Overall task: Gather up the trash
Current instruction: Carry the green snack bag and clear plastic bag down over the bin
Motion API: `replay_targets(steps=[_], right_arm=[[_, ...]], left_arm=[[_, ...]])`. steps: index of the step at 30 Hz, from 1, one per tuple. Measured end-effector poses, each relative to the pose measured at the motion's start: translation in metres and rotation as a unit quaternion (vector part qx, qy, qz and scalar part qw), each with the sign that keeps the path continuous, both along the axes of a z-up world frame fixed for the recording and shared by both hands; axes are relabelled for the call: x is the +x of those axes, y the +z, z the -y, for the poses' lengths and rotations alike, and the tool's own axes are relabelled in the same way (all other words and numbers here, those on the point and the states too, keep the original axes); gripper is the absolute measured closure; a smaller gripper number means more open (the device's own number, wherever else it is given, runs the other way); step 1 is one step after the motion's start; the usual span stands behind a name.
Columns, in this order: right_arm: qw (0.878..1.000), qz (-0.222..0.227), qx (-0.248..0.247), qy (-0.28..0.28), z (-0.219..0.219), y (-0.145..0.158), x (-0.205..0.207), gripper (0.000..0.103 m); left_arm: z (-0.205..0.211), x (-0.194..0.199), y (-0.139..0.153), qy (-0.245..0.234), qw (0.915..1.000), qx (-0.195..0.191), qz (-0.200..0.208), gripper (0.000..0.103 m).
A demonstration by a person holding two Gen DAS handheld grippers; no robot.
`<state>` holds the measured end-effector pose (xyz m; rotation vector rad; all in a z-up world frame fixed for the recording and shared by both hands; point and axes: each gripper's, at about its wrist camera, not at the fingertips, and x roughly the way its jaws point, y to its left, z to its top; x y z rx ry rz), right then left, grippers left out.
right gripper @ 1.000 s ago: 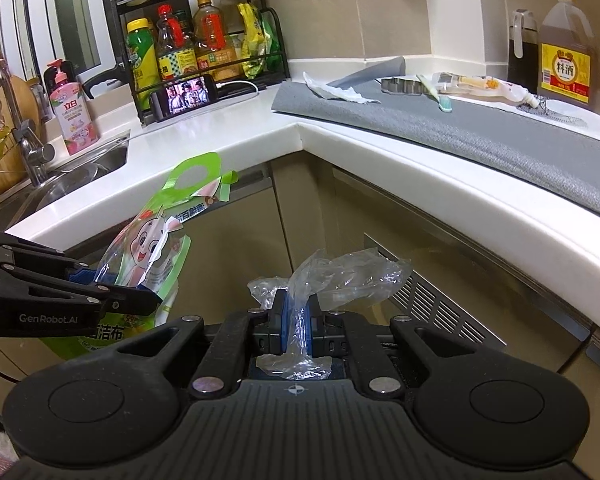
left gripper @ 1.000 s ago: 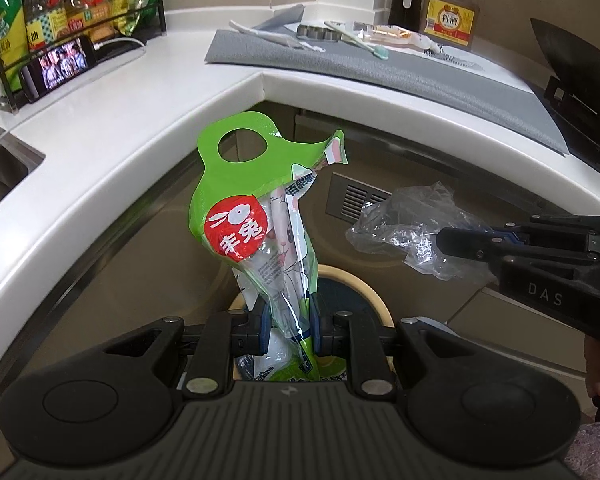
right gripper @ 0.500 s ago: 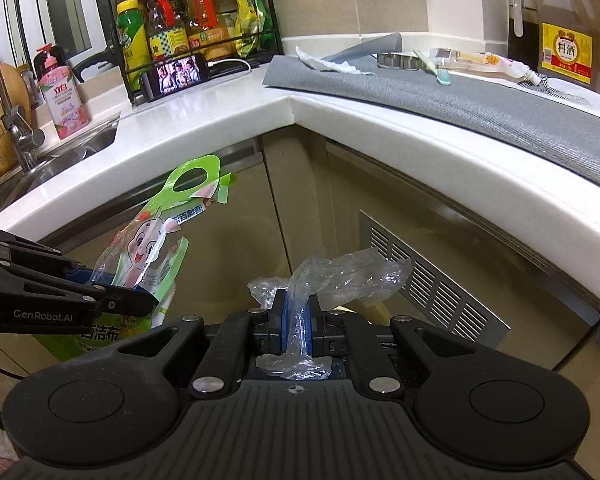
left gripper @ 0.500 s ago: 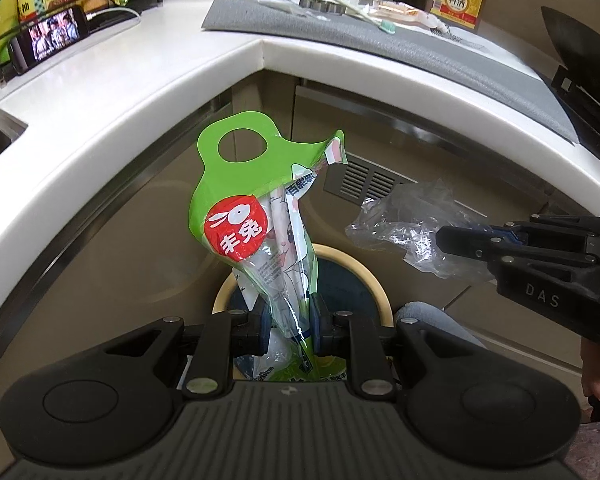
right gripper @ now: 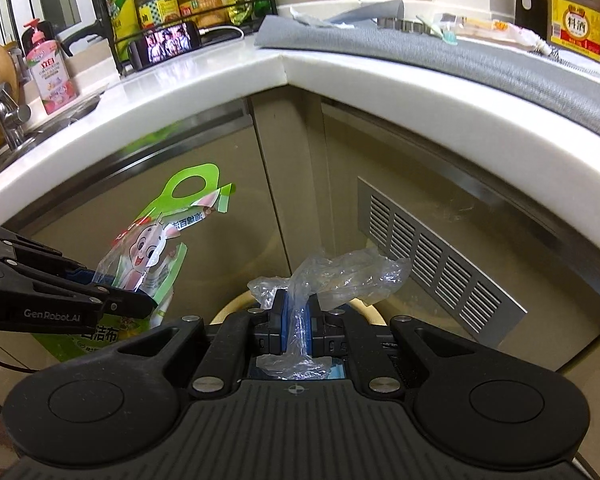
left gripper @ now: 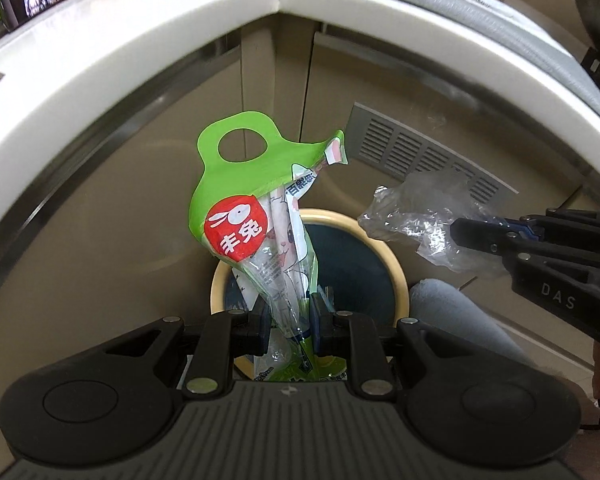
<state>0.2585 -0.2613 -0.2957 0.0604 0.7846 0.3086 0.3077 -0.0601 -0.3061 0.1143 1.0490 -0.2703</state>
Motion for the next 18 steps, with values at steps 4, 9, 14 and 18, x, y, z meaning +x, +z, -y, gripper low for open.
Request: replay_targets(steps=[4, 9, 14, 18], right_arm=[[1.000, -0.013, -0.002, 0.000, 0.000, -0.008, 0.006, 0.094], [1.000, -0.027, -0.005, 0.002, -0.001, -0.010, 0.015, 0.094], [0.999, -0.043, -0.011, 0.006, -0.003, -0.015, 0.023, 0.094], [0.998, -0.059, -0.015, 0.009, -0.006, -0.030, 0.029, 0.094]], left_arm=[[0.002, 0.005, -0.010, -0.001, 0.9999, 0.005, -0.012, 0.081], [0.001, 0.011, -0.023, 0.002, 0.9996, 0.009, -0.028, 0.081], [0.000, 0.020, -0.041, 0.007, 0.9983, 0.004, -0.058, 0.081], [0.002, 0.028, -0.058, 0.009, 0.9962, 0.008, -0.087, 0.081]])
